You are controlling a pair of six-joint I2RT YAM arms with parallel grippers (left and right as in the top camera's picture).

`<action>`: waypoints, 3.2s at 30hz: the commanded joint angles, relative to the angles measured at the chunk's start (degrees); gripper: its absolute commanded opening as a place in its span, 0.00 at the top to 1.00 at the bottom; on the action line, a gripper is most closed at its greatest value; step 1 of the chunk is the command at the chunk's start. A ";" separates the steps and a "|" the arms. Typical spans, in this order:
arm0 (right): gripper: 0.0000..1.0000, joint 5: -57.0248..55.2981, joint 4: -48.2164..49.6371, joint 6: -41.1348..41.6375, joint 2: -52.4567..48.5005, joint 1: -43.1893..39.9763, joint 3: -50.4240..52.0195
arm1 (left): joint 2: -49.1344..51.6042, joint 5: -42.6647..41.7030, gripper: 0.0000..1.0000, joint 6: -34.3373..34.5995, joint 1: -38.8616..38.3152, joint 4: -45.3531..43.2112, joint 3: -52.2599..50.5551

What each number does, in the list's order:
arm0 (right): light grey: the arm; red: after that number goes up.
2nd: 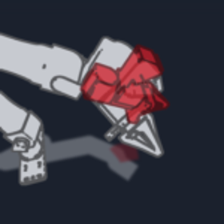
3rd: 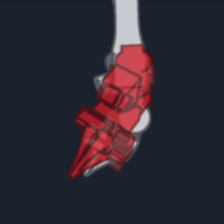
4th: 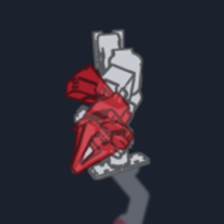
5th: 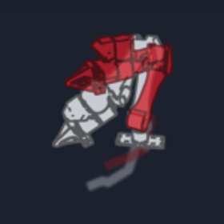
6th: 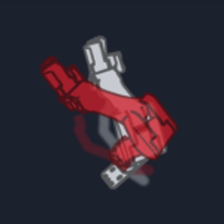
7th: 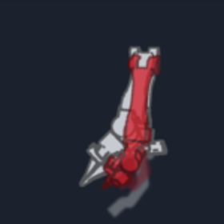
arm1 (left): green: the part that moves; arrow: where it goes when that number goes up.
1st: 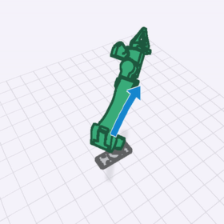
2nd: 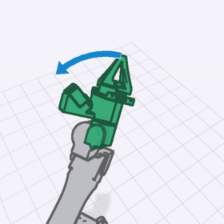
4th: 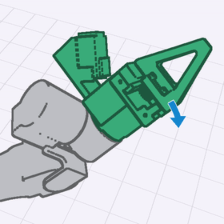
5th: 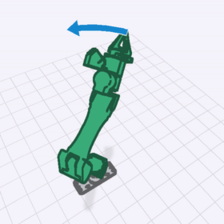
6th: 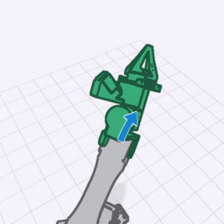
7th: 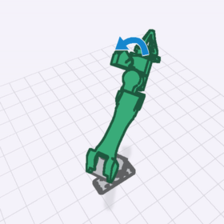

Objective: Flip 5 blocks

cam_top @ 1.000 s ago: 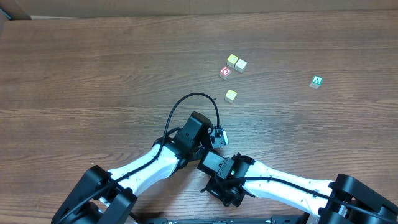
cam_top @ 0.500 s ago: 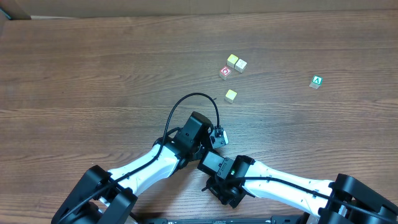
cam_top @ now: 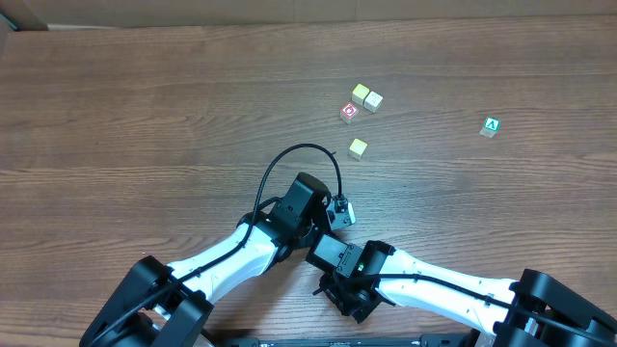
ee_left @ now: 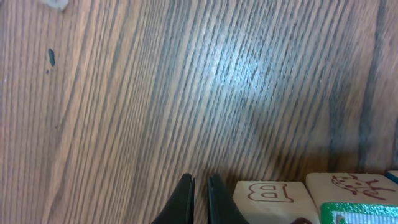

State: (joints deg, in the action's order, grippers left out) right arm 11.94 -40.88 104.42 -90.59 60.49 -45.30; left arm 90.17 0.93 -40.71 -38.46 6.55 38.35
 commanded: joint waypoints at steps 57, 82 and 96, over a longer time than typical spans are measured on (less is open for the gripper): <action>0.96 -5.66 11.08 3.39 -3.85 1.92 -0.79 | 1.29 -9.33 0.96 -2.21 -1.62 0.04 -0.98; 0.96 -5.46 9.09 3.17 -3.82 4.39 -0.79 | 1.29 -3.41 0.96 -2.56 -1.55 -3.91 -0.98; 0.96 -5.44 9.09 3.17 -3.82 4.39 -0.79 | 1.29 -3.30 0.96 -1.88 0.66 -5.20 -0.98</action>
State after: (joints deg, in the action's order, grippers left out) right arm 9.85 -31.99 107.33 -93.30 65.30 -45.65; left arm 90.35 -1.32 -42.59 -38.59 0.80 38.30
